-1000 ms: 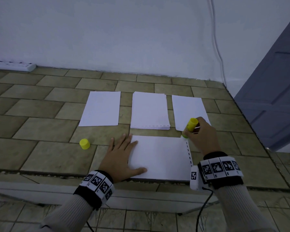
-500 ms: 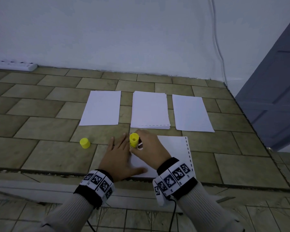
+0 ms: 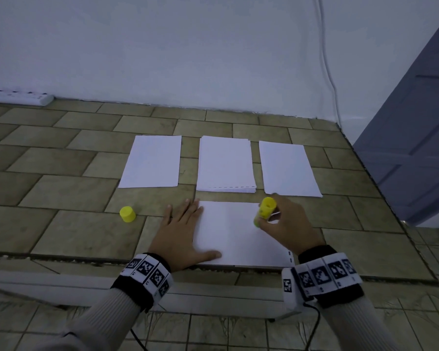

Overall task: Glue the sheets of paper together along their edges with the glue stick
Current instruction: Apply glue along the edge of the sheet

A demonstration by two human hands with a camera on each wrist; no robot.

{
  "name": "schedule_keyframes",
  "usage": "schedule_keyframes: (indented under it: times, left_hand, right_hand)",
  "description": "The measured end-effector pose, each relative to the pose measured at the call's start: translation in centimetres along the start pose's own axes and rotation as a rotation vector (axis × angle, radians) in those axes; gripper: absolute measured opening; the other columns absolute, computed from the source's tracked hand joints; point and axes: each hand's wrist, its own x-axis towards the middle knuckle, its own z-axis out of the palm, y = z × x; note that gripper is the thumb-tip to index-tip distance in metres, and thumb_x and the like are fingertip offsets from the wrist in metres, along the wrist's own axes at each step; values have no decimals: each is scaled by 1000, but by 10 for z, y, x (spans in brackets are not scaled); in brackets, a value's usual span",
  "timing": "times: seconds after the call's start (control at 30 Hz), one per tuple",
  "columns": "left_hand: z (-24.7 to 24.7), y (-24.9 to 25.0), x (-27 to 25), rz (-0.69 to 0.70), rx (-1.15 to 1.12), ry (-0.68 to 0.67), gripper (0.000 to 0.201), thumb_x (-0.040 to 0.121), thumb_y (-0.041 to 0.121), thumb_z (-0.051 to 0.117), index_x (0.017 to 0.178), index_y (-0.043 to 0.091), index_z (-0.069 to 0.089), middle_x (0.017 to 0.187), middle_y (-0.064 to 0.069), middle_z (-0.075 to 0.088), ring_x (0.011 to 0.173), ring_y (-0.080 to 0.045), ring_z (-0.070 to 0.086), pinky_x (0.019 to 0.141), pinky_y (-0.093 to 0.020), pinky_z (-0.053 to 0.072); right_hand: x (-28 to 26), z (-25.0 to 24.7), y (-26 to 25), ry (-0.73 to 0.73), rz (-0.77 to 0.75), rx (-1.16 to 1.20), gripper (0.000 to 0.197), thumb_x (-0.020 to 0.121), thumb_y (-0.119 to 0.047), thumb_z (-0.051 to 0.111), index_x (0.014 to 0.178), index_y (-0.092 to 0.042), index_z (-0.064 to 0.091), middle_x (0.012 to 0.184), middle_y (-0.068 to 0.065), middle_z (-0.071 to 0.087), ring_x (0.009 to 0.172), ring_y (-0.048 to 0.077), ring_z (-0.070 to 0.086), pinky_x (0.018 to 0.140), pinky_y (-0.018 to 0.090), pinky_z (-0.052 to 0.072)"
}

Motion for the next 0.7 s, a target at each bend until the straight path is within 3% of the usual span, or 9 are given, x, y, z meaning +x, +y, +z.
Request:
schedule_keyframes:
  times: [0.07, 0.13, 0.27, 0.43, 0.57, 0.7]
  left_hand:
    - [-1, 1, -1, 3, -1, -5, 134, 52, 103, 7, 156, 18, 1, 163, 6, -12, 148, -11, -18, 120, -50, -8]
    - [-1, 1, -1, 5, 3, -10, 135, 51, 103, 7, 156, 18, 0, 162, 5, -13, 147, -11, -18, 120, -50, -8]
    - [-2, 1, -2, 15, 7, -13, 136, 51, 103, 9, 156, 17, 0, 162, 4, -14, 147, -12, -19, 119, -51, -9]
    - [-2, 2, -2, 28, 20, -24, 143, 45, 106, 10, 156, 15, -2, 162, 2, -16, 147, -14, -21, 119, -52, -11]
    - [-2, 2, -1, 32, 19, -11, 144, 46, 106, 12, 155, 14, -2, 162, 0, -15, 148, -16, -19, 119, -53, -9]
    - [0, 3, -1, 48, 57, 18, 138, 54, 103, 8, 156, 10, 3, 163, -4, -10, 149, -20, -14, 118, -55, -8]
  right_hand:
    - [-5, -13, 11, 56, 26, -37, 13, 78, -6, 71, 78, -6, 58, 73, 6, 62, 67, 18, 60, 61, 18, 51]
    - [-10, -24, 21, 95, 86, -80, 12, 77, -6, 71, 77, -8, 59, 72, 5, 62, 68, 16, 59, 58, 11, 44]
    - [-17, -34, 36, 95, 176, -78, 15, 76, -10, 74, 79, -10, 59, 76, 3, 61, 72, 18, 59, 64, 28, 48]
    - [-17, -19, 4, 75, 67, 79, 15, 78, -7, 73, 82, -12, 59, 81, 2, 64, 73, 12, 62, 64, 19, 52]
    - [-15, 17, -36, -110, 0, 255, 16, 78, -7, 74, 89, -7, 62, 89, 3, 66, 78, 10, 65, 72, 25, 57]
    - [-12, 53, -59, -277, -111, 186, 17, 76, -14, 73, 83, -10, 59, 89, 4, 63, 81, 18, 61, 74, 39, 54]
